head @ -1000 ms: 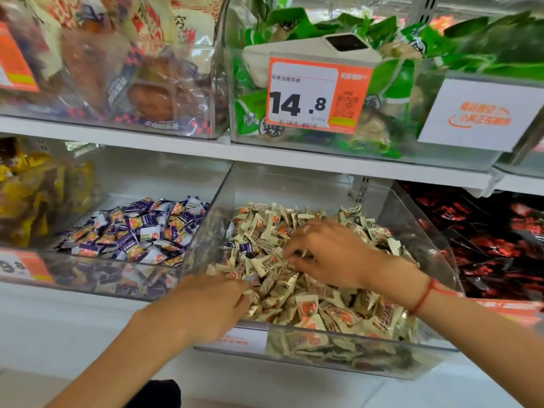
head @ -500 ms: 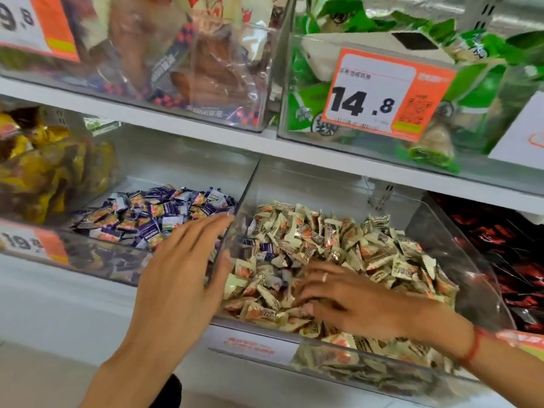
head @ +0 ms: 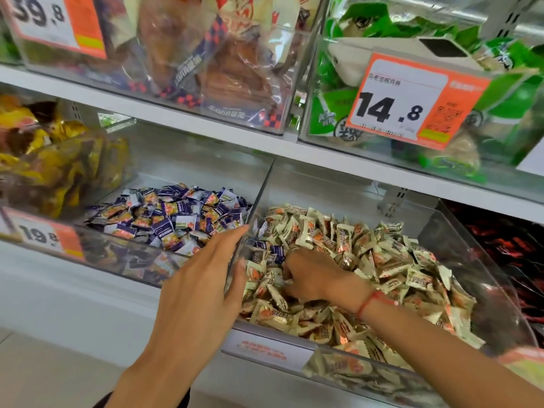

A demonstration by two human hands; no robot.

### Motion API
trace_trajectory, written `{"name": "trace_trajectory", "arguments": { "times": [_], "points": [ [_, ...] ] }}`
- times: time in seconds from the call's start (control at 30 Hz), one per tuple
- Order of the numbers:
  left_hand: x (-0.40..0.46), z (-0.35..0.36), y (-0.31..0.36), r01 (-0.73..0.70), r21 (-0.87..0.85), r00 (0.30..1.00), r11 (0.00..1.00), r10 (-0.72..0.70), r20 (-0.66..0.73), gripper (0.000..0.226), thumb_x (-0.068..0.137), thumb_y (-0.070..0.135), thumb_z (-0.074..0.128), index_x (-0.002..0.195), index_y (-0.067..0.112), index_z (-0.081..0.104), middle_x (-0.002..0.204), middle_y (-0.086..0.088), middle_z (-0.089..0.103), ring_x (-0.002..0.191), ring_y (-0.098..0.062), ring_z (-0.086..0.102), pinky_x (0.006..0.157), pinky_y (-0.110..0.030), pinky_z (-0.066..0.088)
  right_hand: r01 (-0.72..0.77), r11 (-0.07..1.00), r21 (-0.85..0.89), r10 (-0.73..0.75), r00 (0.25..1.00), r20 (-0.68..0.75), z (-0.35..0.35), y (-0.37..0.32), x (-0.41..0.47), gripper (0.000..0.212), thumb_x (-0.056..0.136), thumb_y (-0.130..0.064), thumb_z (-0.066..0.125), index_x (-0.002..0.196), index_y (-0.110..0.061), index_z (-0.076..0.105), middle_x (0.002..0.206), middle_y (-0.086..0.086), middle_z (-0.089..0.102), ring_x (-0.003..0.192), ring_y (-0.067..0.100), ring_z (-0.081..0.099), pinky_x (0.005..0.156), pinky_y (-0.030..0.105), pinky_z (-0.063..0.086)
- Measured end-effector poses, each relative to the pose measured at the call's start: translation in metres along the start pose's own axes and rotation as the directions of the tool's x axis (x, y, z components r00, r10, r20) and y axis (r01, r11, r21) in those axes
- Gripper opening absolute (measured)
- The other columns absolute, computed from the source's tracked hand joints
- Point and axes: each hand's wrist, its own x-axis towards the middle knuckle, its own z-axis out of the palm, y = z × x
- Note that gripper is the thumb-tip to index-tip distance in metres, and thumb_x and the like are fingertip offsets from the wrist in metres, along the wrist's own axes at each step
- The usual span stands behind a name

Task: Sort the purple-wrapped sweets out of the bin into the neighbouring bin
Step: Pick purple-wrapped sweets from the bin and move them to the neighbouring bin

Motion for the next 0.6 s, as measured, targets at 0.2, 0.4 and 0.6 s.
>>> {"name": "trace_trajectory", "arguments": {
  "times": [0.2, 0.4, 0.6],
  "points": [
    [0.000, 0.001, 0.000, -0.030, -0.047, 0.998, 0.998, 0.027, -0.054, 0.040, 0.094, 0.036, 0.048, 0.134, 0.031, 0.050, 0.137, 0.018, 0.048, 0.118, 0.006, 0.042, 0.086, -0.016, 0.036, 0.076, 0.820, 0.567, -0.181, 0.974, 0.132, -0.024, 0.029, -0.034, 0.030, 0.089, -0.050, 0.055, 0.105, -0.026, 0.063, 0.105, -0.009, 0.065, 0.098, 0.010, 0.061, 0.094, 0.034, 0.049],
    [0.002, 0.004, 0.011, -0.135, -0.048, 0.991, 0.990, 0.134, -0.029, 0.050, 0.094, 0.055, 0.039, 0.127, 0.024, 0.059, 0.134, 0.012, 0.052, 0.126, -0.006, 0.039, 0.105, -0.021, 0.024, 0.173, 0.484, 0.858, -0.145, 0.983, -0.116, -0.034, 0.010, -0.088, 0.029, 0.085, -0.035, 0.059, 0.111, -0.024, 0.067, 0.107, 0.003, 0.071, 0.094, 0.015, 0.067, 0.080, 0.022, 0.052],
    [0.007, 0.013, 0.017, -0.120, -0.249, 0.987, 0.961, 0.090, -0.131, 0.042, 0.088, 0.053, 0.050, 0.120, 0.029, 0.063, 0.121, 0.015, 0.060, 0.120, -0.009, 0.047, 0.105, -0.035, 0.036, 0.252, 0.305, 0.918, -0.058, 0.968, -0.246, -0.049, -0.014, -0.085, 0.023, 0.085, -0.013, 0.067, 0.107, -0.020, 0.067, 0.095, -0.006, 0.074, 0.075, 0.010, 0.068, 0.063, 0.018, 0.053]
  ]
}}
